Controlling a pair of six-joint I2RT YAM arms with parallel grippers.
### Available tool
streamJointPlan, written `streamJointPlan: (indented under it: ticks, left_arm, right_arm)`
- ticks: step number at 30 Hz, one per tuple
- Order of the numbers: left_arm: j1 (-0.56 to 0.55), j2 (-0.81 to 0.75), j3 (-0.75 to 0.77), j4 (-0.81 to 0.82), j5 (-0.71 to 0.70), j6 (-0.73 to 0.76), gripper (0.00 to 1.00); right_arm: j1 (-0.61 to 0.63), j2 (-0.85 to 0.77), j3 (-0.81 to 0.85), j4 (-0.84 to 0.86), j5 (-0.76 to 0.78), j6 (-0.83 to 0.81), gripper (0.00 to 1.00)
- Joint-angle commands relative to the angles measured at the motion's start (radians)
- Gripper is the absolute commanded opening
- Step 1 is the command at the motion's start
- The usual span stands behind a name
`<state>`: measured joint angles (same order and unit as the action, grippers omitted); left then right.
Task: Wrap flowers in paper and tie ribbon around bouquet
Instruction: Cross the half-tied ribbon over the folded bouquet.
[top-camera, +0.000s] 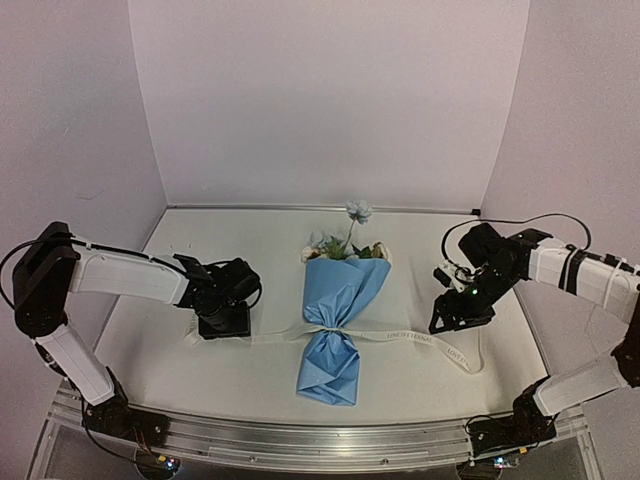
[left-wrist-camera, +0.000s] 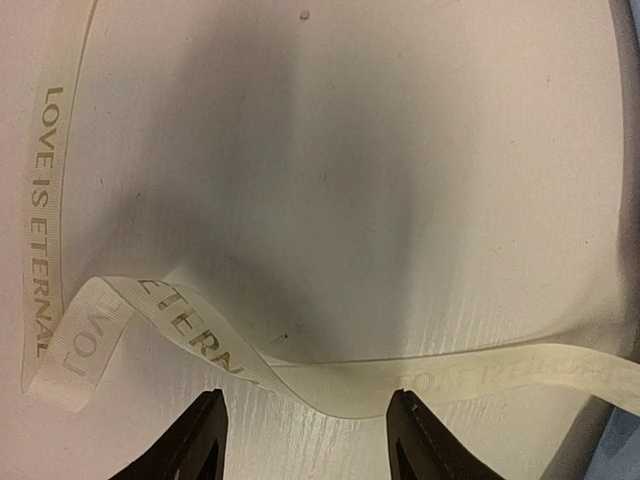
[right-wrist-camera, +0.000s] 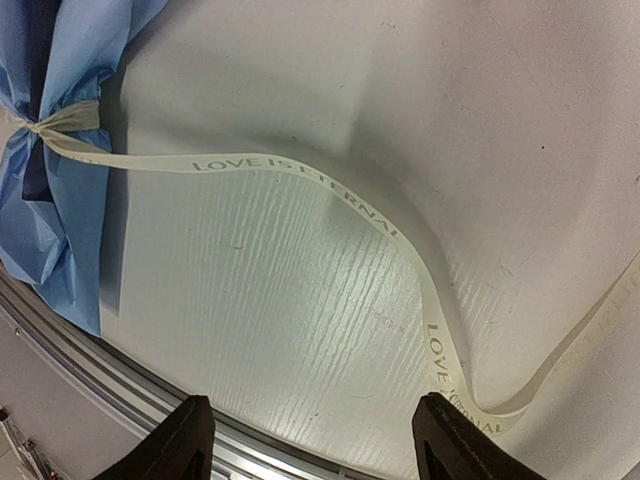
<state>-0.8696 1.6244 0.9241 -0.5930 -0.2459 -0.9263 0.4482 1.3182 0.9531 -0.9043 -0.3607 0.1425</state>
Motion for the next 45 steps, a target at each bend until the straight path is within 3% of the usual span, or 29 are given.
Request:
streamJointPlan:
  ticks: [1, 4, 6, 13, 18, 26, 34, 45]
  left_arm:
    - [0.002, 0.031, -0.023, 0.039, -0.041, -0.078, 0.55]
    - [0.003, 0.065, -0.029, 0.067, -0.029, -0.080, 0.52]
    - [0.003, 0.078, -0.036, 0.081, -0.030, -0.079, 0.46]
    - [0.001, -0.016, -0.031, 0.130, -0.007, 0.037, 0.01]
    - [0.001, -0.197, -0.037, 0.230, 0.117, 0.169, 0.00]
    - [0.001, -0.271, -0.011, 0.302, 0.328, 0.267, 0.00]
    - [0.005, -0.294, 0.006, 0.325, 0.358, 0.211, 0.00]
    - [0.105, -0.419, -0.079, 0.408, 0.471, -0.056, 0.00]
  right_arm:
    - [0.018, -0.014, -0.001, 0.014, 0.009, -0.006, 0.69]
    - [0.026, -0.011, 0.003, 0.014, 0.011, -0.006, 0.69]
    - [0.032, -0.012, 0.009, 0.014, 0.010, -0.004, 0.68]
    - [0.093, -0.009, 0.041, 0.057, -0.008, 0.013, 0.60]
    - [0.186, 0.003, 0.053, 0.218, 0.007, -0.006, 0.61]
    - [0.338, 0.171, 0.150, 0.516, -0.003, -0.047, 0.68]
    - [0.486, 0.376, 0.298, 0.713, 0.012, -0.070, 0.71]
    - [0.560, 0.562, 0.424, 0.879, 0.049, -0.006, 0.72]
